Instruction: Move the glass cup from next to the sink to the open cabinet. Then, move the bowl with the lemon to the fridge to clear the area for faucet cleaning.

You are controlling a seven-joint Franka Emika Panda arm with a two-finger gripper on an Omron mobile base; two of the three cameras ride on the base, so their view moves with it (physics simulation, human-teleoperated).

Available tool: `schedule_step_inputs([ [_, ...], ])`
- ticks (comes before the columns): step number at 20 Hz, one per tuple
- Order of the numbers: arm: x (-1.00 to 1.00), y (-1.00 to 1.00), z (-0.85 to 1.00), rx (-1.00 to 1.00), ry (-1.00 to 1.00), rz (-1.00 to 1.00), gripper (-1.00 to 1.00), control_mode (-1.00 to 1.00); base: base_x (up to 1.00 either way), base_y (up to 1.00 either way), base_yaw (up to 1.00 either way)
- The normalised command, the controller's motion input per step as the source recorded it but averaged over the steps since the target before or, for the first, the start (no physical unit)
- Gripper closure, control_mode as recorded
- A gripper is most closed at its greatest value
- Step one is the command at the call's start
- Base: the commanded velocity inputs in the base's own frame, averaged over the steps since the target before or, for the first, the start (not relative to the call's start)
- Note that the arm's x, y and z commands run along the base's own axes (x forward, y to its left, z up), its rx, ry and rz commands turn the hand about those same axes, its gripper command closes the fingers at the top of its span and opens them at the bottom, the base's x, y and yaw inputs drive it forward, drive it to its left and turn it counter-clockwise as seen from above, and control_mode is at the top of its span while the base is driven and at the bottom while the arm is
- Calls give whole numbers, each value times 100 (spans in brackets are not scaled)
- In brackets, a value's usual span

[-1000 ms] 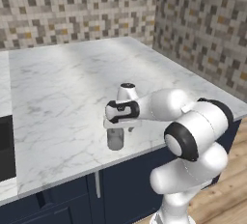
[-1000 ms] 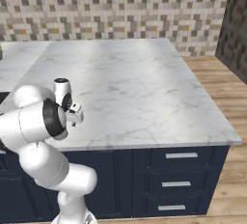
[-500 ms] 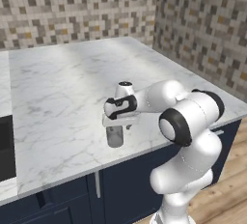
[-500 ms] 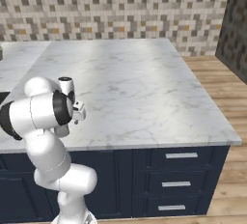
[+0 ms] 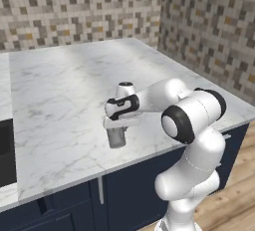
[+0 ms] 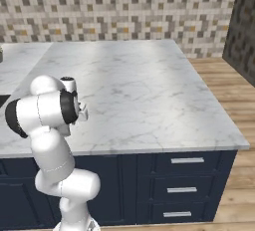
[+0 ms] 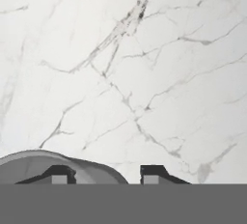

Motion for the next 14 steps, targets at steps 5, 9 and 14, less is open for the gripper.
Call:
schedule_step_inputs([
  [5,-4,0,-6,0,-6,0,100,-100,0,0,0],
  [9,-10,0,-5,0,-4,1,100,-100,0,0,0],
  [14,-10,0,-1,0,-1,1,100,-100,0,0,0],
])
